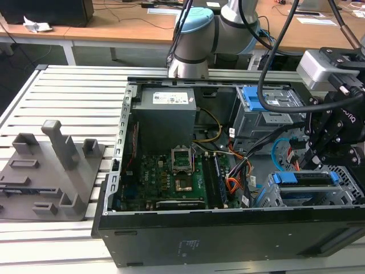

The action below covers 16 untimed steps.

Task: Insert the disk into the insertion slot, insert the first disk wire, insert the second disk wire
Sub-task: 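Insert the disk into the insertion slot, then insert the first disk wire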

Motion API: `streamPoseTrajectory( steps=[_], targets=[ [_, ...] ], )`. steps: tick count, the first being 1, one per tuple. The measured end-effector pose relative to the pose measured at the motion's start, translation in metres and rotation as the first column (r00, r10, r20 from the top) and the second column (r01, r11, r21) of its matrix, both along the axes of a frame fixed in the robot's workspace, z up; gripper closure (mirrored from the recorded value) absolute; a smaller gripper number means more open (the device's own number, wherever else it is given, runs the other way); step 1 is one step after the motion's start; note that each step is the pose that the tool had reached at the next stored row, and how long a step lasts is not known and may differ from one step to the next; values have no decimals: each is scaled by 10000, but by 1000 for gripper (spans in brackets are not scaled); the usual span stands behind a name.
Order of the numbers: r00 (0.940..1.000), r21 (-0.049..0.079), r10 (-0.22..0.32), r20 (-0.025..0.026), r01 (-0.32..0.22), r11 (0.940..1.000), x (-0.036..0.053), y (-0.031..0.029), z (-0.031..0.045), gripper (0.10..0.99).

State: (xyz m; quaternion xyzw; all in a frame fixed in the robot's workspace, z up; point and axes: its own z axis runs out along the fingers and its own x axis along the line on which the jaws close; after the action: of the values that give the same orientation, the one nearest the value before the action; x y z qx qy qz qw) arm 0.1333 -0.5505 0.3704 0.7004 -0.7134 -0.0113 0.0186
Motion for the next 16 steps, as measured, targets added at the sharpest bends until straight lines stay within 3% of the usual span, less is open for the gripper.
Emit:
streamPoseTrajectory(
  steps=[8, 10, 11, 12, 15, 16],
  targets=[
    [10000, 0, 0, 0, 0, 10000, 0, 0, -4, 980],
    [10000, 0, 0, -1, 0, 10000, 0, 0, -5, 851],
    [10000, 0, 0, 0, 0, 10000, 0, 0, -5, 851],
    [10000, 1, 0, 0, 0, 10000, 0, 0, -5, 784],
    [10000, 0, 0, 0, 0, 10000, 1, 0, -6, 784],
    [10000, 2, 2, 0, -2, 10000, 17, 34, -7, 784]
  ],
)
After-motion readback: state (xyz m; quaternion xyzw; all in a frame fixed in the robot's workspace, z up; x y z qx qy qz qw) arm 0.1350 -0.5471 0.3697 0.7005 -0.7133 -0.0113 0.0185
